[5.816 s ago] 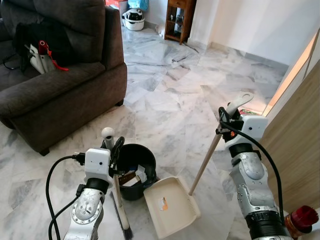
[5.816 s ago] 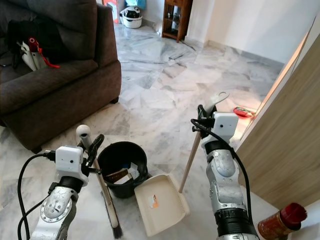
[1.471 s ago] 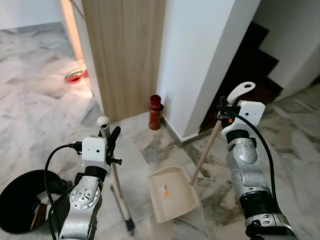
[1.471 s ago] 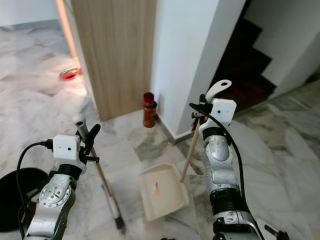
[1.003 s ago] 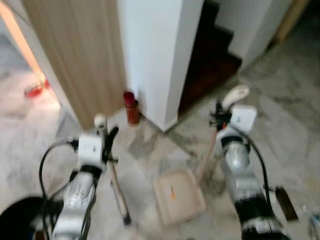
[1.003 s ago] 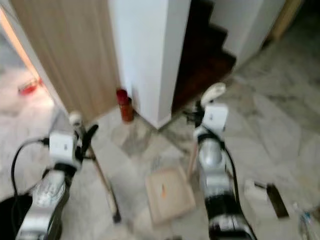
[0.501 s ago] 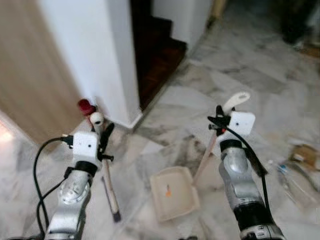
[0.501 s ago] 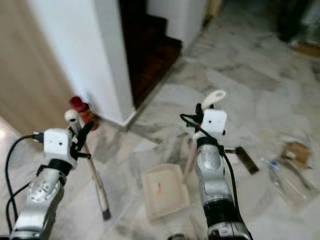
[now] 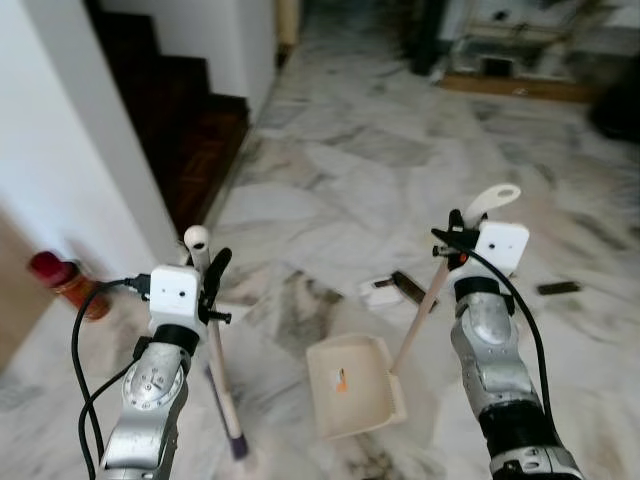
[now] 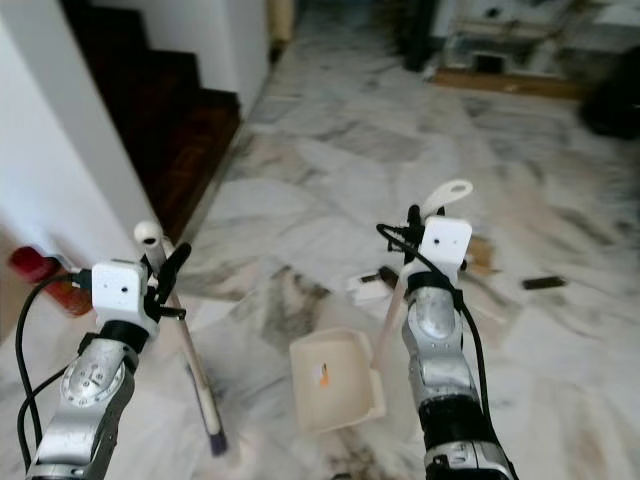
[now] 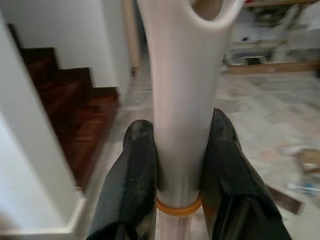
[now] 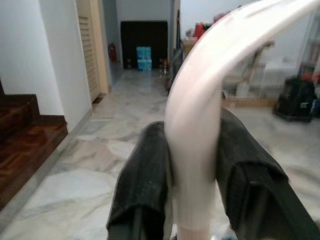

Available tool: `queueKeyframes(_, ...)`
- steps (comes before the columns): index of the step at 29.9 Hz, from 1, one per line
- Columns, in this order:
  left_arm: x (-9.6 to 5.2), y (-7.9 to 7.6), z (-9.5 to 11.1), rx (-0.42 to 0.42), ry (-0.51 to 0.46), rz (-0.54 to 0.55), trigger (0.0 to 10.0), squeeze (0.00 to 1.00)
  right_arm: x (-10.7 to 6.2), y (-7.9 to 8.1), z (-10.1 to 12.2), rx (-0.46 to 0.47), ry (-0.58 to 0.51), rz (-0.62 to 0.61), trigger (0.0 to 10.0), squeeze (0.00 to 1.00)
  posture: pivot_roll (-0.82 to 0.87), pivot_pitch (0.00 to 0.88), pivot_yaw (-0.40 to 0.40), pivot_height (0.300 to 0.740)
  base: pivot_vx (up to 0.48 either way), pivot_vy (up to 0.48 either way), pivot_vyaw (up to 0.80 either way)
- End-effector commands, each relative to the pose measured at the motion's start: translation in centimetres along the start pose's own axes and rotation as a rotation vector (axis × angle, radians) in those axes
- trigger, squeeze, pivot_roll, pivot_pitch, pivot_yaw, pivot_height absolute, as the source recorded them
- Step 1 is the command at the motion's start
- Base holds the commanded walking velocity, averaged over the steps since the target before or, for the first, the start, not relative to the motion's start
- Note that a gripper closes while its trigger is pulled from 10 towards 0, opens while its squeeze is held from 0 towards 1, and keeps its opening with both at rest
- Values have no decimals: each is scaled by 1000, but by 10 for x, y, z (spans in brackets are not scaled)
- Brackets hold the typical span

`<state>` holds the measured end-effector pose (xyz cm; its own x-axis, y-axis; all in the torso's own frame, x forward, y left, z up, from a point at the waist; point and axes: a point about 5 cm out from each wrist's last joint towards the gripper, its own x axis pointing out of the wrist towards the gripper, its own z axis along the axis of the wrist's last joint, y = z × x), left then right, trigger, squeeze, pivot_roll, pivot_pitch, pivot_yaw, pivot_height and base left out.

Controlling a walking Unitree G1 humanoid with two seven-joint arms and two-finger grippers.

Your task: Sweep floor

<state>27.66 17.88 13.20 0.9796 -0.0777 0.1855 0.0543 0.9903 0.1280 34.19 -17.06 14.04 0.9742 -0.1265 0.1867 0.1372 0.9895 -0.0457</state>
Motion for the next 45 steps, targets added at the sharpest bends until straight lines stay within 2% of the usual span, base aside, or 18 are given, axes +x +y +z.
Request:
queueKeyframes(1,1,3,8,19,-39,18,10000,0,5,3,12,8,-42,12,10000,0,-28,114,-10,740,0,0,-788)
queueKeyframes(24,1,-1,9,4,-46,8,10000,0,6,0,14,6,-44,-9,10000,0,-39,140,-6,740,0,0,-784)
queueKeyframes(45,3,-2,10,-1,-50,-4,10000,0,5,-1,13,5,-46,-17,10000,0,-39,123,-4,740,0,0,-783)
